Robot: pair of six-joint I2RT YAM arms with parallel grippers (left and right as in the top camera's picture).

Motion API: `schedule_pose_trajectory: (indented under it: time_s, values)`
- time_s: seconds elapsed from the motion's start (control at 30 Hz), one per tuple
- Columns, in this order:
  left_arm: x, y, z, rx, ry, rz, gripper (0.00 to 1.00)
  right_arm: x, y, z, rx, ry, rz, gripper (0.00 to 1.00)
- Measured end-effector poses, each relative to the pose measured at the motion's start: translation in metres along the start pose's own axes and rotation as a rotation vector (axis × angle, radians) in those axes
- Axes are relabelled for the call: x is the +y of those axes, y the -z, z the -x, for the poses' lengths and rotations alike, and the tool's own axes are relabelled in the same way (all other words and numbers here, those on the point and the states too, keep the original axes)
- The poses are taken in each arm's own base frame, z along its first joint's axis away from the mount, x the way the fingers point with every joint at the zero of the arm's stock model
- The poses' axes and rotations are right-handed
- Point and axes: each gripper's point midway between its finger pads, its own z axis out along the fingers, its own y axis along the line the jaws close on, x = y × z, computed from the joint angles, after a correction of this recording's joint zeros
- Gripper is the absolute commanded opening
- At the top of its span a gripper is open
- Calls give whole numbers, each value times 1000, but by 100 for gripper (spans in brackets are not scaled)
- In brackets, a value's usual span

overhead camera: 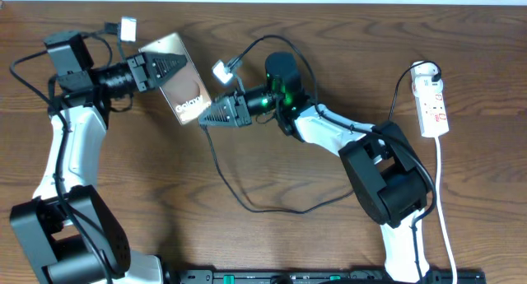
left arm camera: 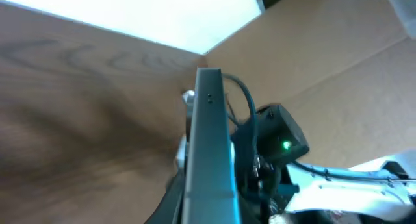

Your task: Plug charger to phone and switch on socket

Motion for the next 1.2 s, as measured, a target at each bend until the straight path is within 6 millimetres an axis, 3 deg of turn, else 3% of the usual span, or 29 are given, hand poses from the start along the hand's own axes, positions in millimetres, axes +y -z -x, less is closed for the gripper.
schedule_pose_trajectory:
  time_s: [0.07, 0.33, 0.5, 0.73, 0.93, 1.2]
  values:
    - [-2, -4, -4, 14, 13, -14, 7, -2, 2, 11, -38, 18, -26, 99]
    - [-5, -6, -6, 24, 13, -33, 7, -10, 8, 22, -88, 22, -69, 99]
    - [5, 4, -1, -9, 31, 15, 7, -13, 15, 25, -100, 18, -81, 99]
    - [50, 46, 0, -113, 223, 224, 8, -24, 41, 36, -140, 12, -115, 99]
    - [92, 85, -21, -170, 431, 457, 8, -41, 72, 41, -177, -58, -167, 99]
    - [127, 102, -53, -142, 520, 706, 8, -53, 86, 38, -183, -126, -201, 99]
